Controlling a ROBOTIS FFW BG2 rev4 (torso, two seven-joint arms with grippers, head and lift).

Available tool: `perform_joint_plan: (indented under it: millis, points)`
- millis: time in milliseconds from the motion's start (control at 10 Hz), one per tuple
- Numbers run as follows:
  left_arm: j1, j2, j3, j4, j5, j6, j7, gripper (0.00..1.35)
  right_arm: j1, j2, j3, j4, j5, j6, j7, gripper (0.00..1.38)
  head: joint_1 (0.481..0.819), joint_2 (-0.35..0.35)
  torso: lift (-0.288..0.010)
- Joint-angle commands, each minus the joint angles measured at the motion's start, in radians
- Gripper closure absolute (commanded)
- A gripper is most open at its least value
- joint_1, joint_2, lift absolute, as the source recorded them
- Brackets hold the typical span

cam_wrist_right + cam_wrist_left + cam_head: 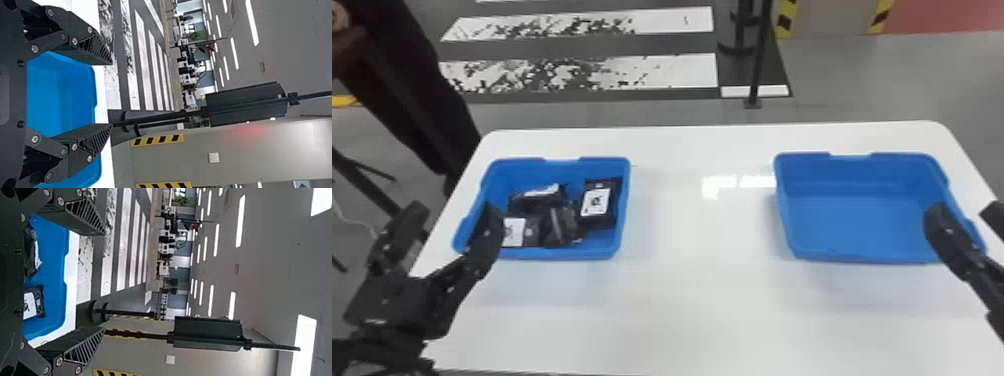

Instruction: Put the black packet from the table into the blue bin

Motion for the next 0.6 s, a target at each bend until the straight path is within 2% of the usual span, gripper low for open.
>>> perform_joint_plan:
  millis: [0, 500]
  points:
    - [0.005, 0.001, -0.003, -0.002, 0.002, -0.013, 0.005, 0.18, 0.011, 0.001, 0.000, -0.009, 0.002, -0.001, 0.000, 0.50, 0.695, 0.082, -0.110]
    - [0.018, 0.004, -0.013, -0.002, 0.026, -0.033, 0.019, 0.18, 0.029, 0.001, -0.002, -0.038, 0.016, -0.015, -0.008, 0.50, 0.695, 0.088, -0.110]
